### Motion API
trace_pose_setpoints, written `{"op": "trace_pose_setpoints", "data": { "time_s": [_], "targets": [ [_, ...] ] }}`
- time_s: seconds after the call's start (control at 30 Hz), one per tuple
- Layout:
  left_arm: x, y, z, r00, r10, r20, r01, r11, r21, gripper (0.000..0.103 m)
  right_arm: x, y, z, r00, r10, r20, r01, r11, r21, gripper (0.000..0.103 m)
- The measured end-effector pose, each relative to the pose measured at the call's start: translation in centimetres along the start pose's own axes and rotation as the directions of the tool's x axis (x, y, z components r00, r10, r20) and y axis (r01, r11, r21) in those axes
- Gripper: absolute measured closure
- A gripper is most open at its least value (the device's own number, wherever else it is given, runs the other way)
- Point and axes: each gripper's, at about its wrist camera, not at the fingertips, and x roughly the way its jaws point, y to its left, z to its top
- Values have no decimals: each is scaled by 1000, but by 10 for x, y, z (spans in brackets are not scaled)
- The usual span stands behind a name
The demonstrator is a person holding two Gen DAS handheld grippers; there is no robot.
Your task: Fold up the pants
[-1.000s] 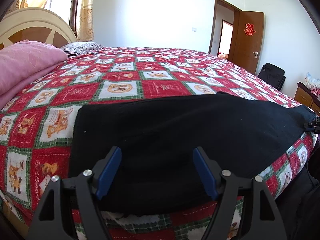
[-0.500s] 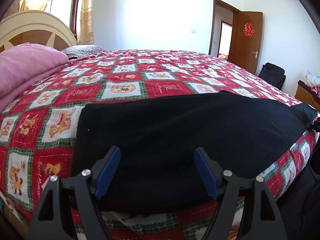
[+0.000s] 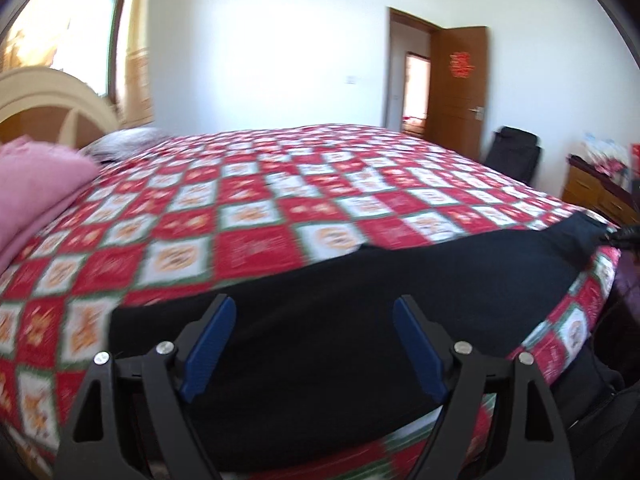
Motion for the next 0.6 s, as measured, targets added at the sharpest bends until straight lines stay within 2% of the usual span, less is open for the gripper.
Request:
{"op": "trace_pose_setpoints", "data": {
  "time_s": [0.07, 0.13, 0.23, 0.3, 0.37, 0.6],
  "targets": [
    [17, -17, 5, 999, -46, -25, 47, 999, 14, 19, -1, -2, 8, 999, -19, 33, 19, 1000, -16, 75],
    [32, -28, 5, 996, -82, -44, 82, 997, 9, 19, 7, -9, 15, 1000, -3, 24, 4, 1000, -19, 68],
    [46, -39, -2, 990, -108, -95, 109, 994, 0, 19, 28, -26, 15, 998, -49, -42, 50, 999, 14, 67],
    [54, -46, -13, 986, -91, -138, 94, 995, 16, 19, 34, -35, 11, 998, -30, -50, 30, 1000, 1, 67],
    [60, -45, -23, 981, -69, -183, 71, 997, 4, 19, 33, -29, 7, 998, -51, -37, 49, 997, -57, 67],
    [48, -43, -21, 985, -61, -161, 55, 998, -43, 19, 35, -11, -2, 987, -160, -24, 151, 966, -211, 67]
  ]
}}
